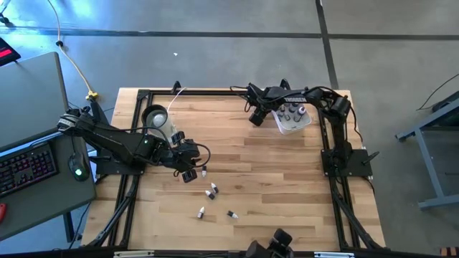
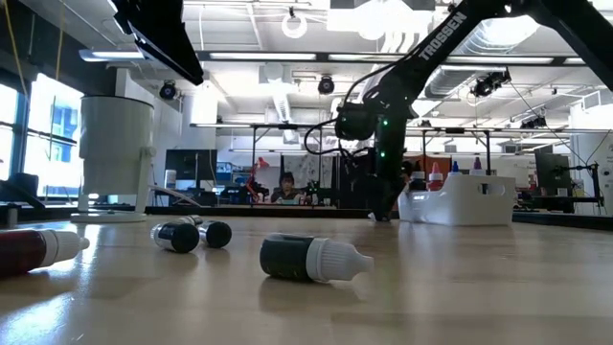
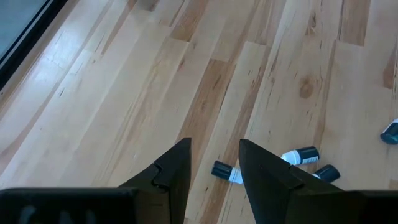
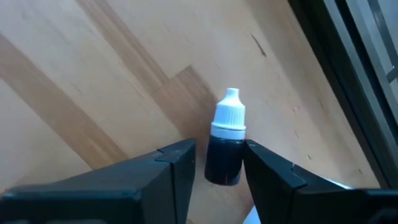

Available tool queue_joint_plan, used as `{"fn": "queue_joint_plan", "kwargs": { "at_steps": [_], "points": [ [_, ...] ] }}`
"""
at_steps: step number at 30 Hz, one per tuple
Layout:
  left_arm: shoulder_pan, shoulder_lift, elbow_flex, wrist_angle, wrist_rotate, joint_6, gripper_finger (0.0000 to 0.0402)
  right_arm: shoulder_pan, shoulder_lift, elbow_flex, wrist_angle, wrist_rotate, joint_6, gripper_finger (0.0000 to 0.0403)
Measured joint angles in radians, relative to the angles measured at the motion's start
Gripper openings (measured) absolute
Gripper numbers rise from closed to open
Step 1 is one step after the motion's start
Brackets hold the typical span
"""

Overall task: Pick & Place food coloring
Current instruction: Put the small red food coloring bottle into the white bin

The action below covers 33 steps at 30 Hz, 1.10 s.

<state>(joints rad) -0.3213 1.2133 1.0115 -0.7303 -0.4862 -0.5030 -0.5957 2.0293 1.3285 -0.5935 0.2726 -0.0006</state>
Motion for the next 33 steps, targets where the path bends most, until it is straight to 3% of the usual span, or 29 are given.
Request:
{"fn": "queue_joint_plan", "kwargs": {
  "at_steps": [8, 14, 19, 28, 33],
  "points": [
    [0.000, 0.000, 0.000, 0.000, 0.000, 0.000, 0.0130, 0.004, 0.000, 0.000, 0.027, -0.041, -0.084, 0.0071],
    [0.000, 0.000, 0.000, 0.000, 0.000, 0.000, 0.0130, 0.023, -0.011, 0.002, 0.068, -0.050, -0.130, 0.0071],
    [0.000, 0.000, 0.000, 0.001, -0.001, 0.000, 0.0130, 0.065, -0.057, 0.079, 0.013, -0.047, -0.138, 0.0069],
    [0.000, 0.000, 0.000, 0.001, -0.001, 0.000, 0.0130, 0.173, -0.166, 0.303, -0.353, -0.035, -0.107, 0.0073],
    [0.000, 0.000, 0.000, 0.001, -0.001, -0.003, 0.0130, 0.215, -0.212, 0.323, -0.646, 0.001, 0.021, 0.0072]
  ]
}}
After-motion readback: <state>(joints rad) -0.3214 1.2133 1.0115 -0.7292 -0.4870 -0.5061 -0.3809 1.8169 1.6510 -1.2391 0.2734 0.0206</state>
